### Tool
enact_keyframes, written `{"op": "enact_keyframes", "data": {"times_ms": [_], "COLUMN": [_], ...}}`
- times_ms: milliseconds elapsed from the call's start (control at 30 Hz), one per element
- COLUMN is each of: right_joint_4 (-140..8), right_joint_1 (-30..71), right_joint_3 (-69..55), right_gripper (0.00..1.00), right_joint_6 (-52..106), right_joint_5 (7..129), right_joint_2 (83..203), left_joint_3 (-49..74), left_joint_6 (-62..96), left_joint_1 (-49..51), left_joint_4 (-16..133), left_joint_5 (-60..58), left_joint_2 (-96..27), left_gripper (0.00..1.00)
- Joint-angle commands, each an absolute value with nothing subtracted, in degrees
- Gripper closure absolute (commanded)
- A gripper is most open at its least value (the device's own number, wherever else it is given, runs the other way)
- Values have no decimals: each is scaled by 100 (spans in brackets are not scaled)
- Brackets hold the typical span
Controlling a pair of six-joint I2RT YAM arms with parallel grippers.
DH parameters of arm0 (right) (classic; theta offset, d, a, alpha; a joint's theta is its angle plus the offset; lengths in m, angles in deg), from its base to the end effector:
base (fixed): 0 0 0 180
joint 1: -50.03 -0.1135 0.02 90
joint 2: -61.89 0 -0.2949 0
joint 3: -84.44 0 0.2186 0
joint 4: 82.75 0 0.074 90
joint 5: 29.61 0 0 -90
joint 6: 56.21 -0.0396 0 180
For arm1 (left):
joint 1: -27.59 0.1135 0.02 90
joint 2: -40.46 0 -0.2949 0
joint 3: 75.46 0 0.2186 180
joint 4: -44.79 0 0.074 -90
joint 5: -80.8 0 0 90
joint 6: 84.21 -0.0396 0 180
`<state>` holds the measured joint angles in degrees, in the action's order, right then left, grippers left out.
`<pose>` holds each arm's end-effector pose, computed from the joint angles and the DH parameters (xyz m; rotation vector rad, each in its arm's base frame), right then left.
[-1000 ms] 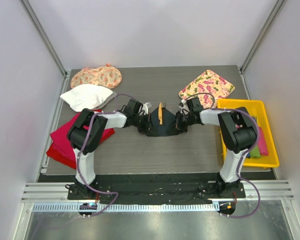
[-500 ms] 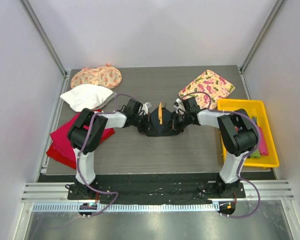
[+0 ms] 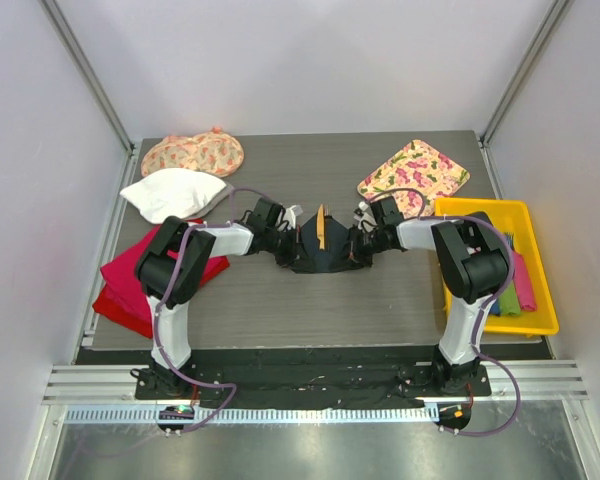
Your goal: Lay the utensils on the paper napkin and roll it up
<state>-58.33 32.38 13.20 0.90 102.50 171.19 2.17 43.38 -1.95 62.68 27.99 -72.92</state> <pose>0.3134 0.1276 0.1654 0.1080 2.7676 1.2482 0.3162 -0.2067 0.1715 0.1079 2.7094 -1.2449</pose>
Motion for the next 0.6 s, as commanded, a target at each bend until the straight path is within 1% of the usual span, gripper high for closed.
{"op": "enact_keyframes", "data": {"times_ms": [0, 567], "right_joint_4": [-5680, -5092], "right_joint_1": [3377, 3904], "right_joint_3": [1428, 1587], "right_gripper": [97, 98], "right_joint_6": [373, 988], "right_joint_5": [10126, 10064], "right_joint_2": [17132, 17044], "left_joint_3": [174, 138], "left_joint_6": [4244, 4271], "left_joint_1": [-159, -150], "left_joint_4": [6512, 6520], "left_joint_5": [2306, 2270], "left_joint_2": [-7555, -7573], "left_gripper": [100, 100]}}
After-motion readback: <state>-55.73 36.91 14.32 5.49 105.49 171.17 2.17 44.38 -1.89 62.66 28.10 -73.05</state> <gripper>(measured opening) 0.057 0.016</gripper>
